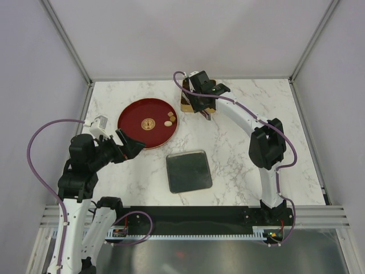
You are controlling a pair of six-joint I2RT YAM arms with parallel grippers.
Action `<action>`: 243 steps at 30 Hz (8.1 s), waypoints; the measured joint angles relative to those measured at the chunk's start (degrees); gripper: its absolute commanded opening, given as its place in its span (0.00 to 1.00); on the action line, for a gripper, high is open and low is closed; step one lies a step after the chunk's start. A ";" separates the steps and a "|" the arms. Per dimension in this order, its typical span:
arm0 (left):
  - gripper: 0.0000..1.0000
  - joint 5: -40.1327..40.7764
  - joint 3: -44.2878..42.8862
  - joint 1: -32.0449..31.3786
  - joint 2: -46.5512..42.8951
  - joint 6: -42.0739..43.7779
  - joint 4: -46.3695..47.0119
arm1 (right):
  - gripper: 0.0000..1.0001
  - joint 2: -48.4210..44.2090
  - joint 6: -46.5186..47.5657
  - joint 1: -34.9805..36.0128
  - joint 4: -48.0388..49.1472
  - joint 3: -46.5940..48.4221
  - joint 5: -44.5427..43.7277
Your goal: Pack the chocolate
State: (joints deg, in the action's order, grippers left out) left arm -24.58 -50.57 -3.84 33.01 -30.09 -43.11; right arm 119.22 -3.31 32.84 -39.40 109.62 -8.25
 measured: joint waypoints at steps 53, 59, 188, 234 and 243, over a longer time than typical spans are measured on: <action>0.98 -1.09 0.02 0.00 -0.48 0.00 0.02 | 0.47 -4.09 5.03 11.17 -2.38 -5.99 3.39; 0.98 -1.09 0.02 0.00 -0.50 -0.02 0.00 | 0.47 -3.89 4.87 11.15 -2.86 -5.99 3.50; 0.98 -1.09 0.02 0.00 -0.74 -0.02 0.00 | 0.48 -4.83 4.00 -3.06 -3.52 -4.87 -0.07; 0.98 -1.09 0.02 0.00 -0.85 -0.02 0.00 | 0.50 -1.86 -0.42 12.17 -3.50 -6.10 -0.96; 0.98 -1.09 0.02 0.00 -0.90 -0.02 0.00 | 0.50 -0.96 -2.80 12.92 -5.09 -5.51 -3.45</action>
State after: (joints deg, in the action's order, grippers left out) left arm -25.67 -50.54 -3.84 32.12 -30.11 -43.11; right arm 118.26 -6.11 45.76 -44.49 104.12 -11.70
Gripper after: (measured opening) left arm 0.980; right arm 0.499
